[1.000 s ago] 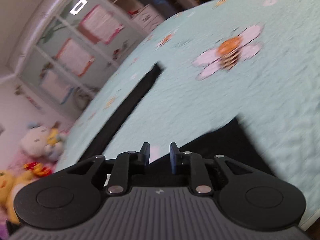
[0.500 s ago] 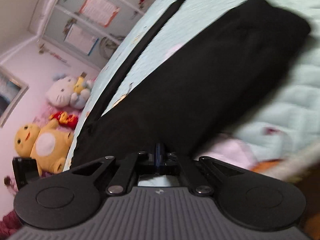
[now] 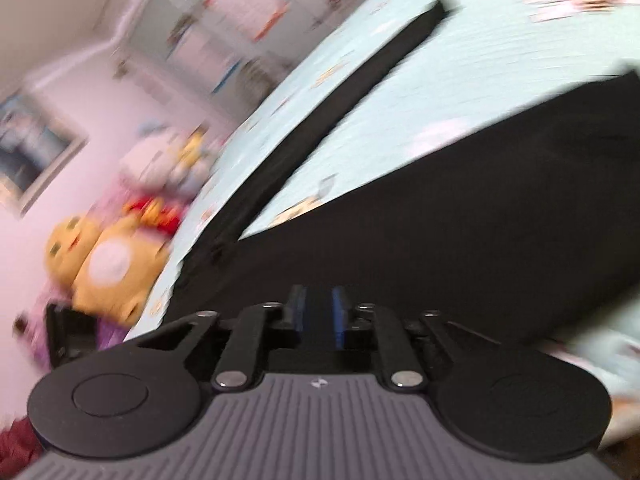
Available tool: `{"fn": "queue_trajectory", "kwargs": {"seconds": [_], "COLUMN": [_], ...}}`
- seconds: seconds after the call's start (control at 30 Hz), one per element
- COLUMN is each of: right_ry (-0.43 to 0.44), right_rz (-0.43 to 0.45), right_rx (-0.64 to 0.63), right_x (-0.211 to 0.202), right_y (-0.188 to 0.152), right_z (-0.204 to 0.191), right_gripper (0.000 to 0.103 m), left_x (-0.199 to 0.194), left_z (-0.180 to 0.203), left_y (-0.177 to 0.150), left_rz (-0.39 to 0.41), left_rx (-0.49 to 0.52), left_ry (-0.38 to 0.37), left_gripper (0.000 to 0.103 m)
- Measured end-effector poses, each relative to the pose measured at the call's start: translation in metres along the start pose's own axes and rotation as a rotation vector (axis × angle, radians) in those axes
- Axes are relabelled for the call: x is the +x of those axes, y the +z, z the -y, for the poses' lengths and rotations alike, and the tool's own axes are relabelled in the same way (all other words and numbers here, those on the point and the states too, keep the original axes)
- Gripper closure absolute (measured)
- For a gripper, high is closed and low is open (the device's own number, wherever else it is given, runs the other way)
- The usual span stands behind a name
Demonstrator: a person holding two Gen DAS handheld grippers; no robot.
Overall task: Fold clothes
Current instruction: 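Lift the sweatshirt hem with the right gripper and fold it over the body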
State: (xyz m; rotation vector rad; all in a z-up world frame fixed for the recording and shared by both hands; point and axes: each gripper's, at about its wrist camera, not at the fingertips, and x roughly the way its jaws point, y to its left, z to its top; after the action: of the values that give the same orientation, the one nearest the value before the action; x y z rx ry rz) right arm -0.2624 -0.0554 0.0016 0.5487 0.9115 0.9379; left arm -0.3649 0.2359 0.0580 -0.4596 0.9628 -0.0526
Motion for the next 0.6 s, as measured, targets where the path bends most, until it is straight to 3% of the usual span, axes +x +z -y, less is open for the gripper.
{"fn": "queue_trajectory", "kwargs": {"seconds": [0.13, 0.27, 0.37, 0.6], "right_ry": [0.074, 0.077, 0.076, 0.086], "right_rz": [-0.084, -0.138, -0.179, -0.320], "right_rx": [-0.080, -0.150, -0.202, -0.304], "right_x": [0.055, 0.101, 0.135, 0.196], "right_y": [0.011, 0.040, 0.063, 0.109], "right_z": [-0.034, -0.043, -0.049, -0.045], "right_gripper": [0.081, 0.079, 0.064, 0.056], "left_x": [-0.018, -0.033, -0.034, -0.025], "left_z": [-0.016, -0.029, -0.037, -0.052], "left_y": [-0.007, -0.004, -0.003, -0.001], "left_rz": [0.050, 0.102, 0.128, 0.144], "left_rx": [-0.046, -0.058, -0.067, -0.135], "left_ry": [0.013, 0.039, 0.049, -0.017], "left_gripper": [0.043, 0.043, 0.043, 0.043]}}
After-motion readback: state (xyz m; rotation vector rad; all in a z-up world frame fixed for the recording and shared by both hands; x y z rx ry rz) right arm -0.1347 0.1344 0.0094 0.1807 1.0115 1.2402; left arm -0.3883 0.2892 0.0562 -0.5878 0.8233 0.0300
